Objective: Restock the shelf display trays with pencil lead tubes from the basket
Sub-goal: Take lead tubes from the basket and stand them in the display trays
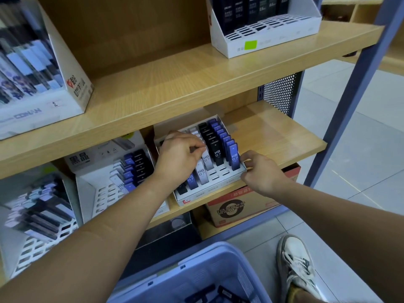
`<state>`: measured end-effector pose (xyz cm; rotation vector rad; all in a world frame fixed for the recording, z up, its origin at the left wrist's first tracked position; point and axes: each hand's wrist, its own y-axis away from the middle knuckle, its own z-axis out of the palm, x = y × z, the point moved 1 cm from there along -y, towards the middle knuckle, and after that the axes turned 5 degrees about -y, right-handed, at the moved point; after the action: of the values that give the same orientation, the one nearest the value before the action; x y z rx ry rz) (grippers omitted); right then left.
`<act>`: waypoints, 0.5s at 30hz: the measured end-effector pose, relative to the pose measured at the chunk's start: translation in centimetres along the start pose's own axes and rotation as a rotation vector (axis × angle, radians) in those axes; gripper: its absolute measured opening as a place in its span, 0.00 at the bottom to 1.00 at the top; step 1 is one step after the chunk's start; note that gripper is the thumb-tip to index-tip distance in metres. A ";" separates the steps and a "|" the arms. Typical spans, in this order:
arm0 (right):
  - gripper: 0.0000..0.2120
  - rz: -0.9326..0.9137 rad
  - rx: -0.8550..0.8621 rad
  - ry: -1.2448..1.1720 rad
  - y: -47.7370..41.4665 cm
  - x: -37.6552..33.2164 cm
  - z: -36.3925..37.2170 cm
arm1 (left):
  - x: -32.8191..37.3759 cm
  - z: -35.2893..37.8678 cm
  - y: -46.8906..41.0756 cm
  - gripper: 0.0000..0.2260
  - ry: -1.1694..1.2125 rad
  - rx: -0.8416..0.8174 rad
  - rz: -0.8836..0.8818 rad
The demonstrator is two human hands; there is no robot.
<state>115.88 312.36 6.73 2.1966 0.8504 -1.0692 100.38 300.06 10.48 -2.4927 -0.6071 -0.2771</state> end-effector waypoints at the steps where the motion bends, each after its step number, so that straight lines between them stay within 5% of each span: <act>1: 0.20 -0.004 -0.004 0.002 0.0 0.0 0.0 | 0.0 -0.1 0.2 0.08 -0.027 -0.015 0.000; 4: 0.21 -0.010 -0.024 0.014 0.0 0.0 -0.2 | -0.3 -0.5 0.7 0.19 -0.133 -0.119 0.027; 9: 0.20 -0.039 -0.084 0.256 0.4 -0.8 -0.3 | 0.3 -1.2 1.9 0.16 -0.068 -0.232 0.011; 12: 0.08 -0.029 -0.107 0.601 1.3 -2.1 -0.4 | 0.5 -2.1 3.8 0.17 -0.004 -0.109 -0.079; 15: 0.06 -0.083 -0.204 0.802 2.6 -3.8 -0.1 | 0.9 -3.8 8.2 0.13 0.170 0.010 -0.226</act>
<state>116.03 309.64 10.40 2.4200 1.3141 -0.0706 104.86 292.18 10.07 -2.3615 -0.8161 -0.5635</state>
